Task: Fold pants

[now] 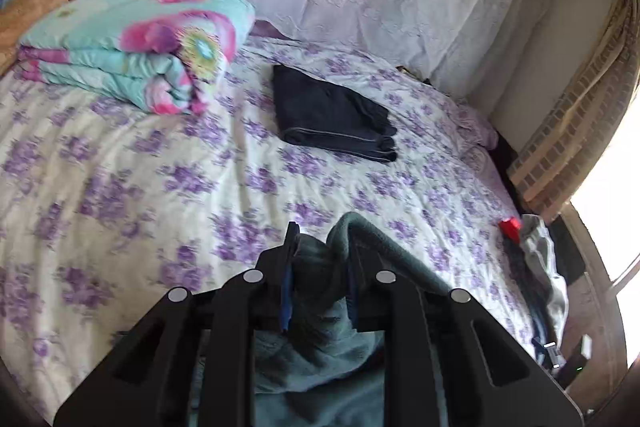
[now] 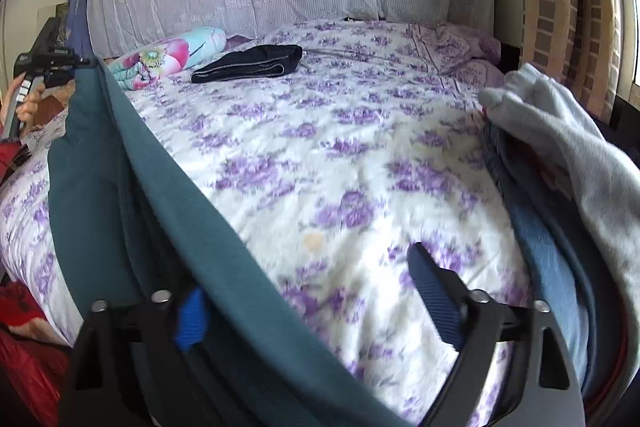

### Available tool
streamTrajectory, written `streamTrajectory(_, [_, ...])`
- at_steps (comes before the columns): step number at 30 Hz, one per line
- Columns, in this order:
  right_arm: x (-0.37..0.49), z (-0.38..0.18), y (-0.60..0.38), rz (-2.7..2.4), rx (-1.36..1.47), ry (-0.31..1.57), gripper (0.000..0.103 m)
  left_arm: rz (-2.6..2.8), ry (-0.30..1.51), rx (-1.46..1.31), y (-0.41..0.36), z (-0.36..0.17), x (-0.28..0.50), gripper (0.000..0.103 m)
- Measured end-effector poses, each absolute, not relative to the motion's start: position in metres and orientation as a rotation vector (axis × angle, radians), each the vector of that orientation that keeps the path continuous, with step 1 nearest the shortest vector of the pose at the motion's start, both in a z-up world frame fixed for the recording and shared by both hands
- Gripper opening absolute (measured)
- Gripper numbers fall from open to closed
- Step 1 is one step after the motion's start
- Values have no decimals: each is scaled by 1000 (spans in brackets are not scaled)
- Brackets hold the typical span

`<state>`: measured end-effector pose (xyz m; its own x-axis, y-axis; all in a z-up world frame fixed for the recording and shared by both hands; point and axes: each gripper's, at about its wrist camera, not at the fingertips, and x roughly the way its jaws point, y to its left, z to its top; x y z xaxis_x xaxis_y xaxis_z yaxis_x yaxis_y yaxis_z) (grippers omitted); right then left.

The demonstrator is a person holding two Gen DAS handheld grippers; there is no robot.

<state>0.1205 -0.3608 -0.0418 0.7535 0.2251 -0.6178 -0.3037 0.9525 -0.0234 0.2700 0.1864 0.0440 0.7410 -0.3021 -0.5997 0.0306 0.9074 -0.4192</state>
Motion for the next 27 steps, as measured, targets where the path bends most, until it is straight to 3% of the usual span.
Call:
streamTrajectory(3, [129, -46, -351, 316, -179, 727, 89, -166, 724, -426, 194, 37, 271, 19])
streamTrajectory(6, [126, -59, -342, 343, -250, 808, 50, -145, 715, -473, 208, 34, 264, 19])
streamTrajectory(7, [121, -58, -346, 339, -236, 801, 44, -146, 706, -492, 214, 36, 262, 19])
streamTrajectory(12, [119, -26, -364, 275, -212, 717, 32, -64, 606, -540, 250, 69, 229, 19])
streamTrajectory(13, [130, -16, -363, 269, -209, 701, 22, -27, 573, -547, 262, 79, 218, 19])
streamTrajectory(16, [169, 7, -350, 288, -222, 658, 11, 21, 539, -555, 295, 99, 195, 19])
streamTrajectory(19, [236, 27, -322, 313, -239, 623, 6, 108, 582, -521, 310, 99, 194, 19])
streamTrajectory(24, [371, 13, -287, 275, -260, 795, 10, 148, 685, -529, 320, 71, 243, 20])
streamTrajectory(25, [397, 4, -284, 249, -267, 845, 41, 165, 713, -528, 321, 61, 262, 20])
streamTrajectory(27, [421, -7, -283, 156, -290, 873, 71, 198, 757, -532, 324, 37, 291, 20])
